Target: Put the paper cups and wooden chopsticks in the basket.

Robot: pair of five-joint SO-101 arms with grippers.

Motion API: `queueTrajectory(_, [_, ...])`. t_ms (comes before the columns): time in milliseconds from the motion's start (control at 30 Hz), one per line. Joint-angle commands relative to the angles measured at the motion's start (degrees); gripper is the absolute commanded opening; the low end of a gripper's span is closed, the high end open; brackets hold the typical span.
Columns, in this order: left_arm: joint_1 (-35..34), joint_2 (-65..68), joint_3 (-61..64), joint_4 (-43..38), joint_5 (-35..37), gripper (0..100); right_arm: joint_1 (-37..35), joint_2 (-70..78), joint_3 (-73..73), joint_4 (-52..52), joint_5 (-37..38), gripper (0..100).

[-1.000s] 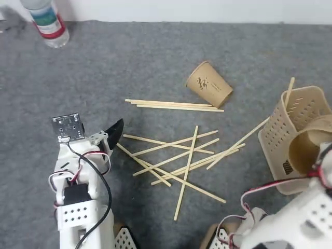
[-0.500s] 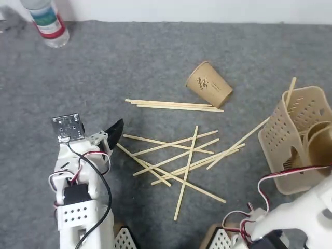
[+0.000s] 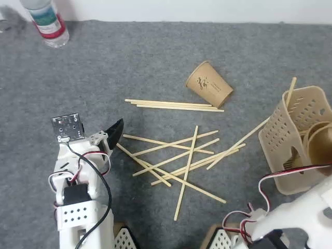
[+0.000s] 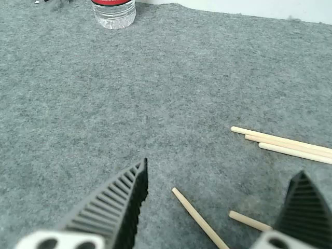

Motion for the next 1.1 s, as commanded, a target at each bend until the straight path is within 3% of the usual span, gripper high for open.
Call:
queueTrajectory(0, [-0.18, -0.70, -0.22, -1.23, -0.62, 39, -1.54, 0.48, 4.66, 2.33, -0.62, 0.8])
queueTrajectory(333, [-0.18, -0.70, -0.22, -1.23, -0.62, 39, -3.12, -0.22, 7.82, 2.07, -0.97, 1.7])
queueTrajectory(567, [-0.18, -0.70, -0.22, -1.23, -0.62, 39, -2.95, -0.22, -0.97, 1.80, -4.66, 25.5])
queueTrajectory(700, [-0.18, -0.70, -0.22, -1.23, -0.62, 39, -5.05, -0.22, -6.42, -0.48, -5.54, 24.6])
queueTrajectory(1067, [-0.18, -0.70, -0.22, -1.32, -0.62, 39, -8.13, 4.53, -4.48, -10.33, -5.45, 24.3])
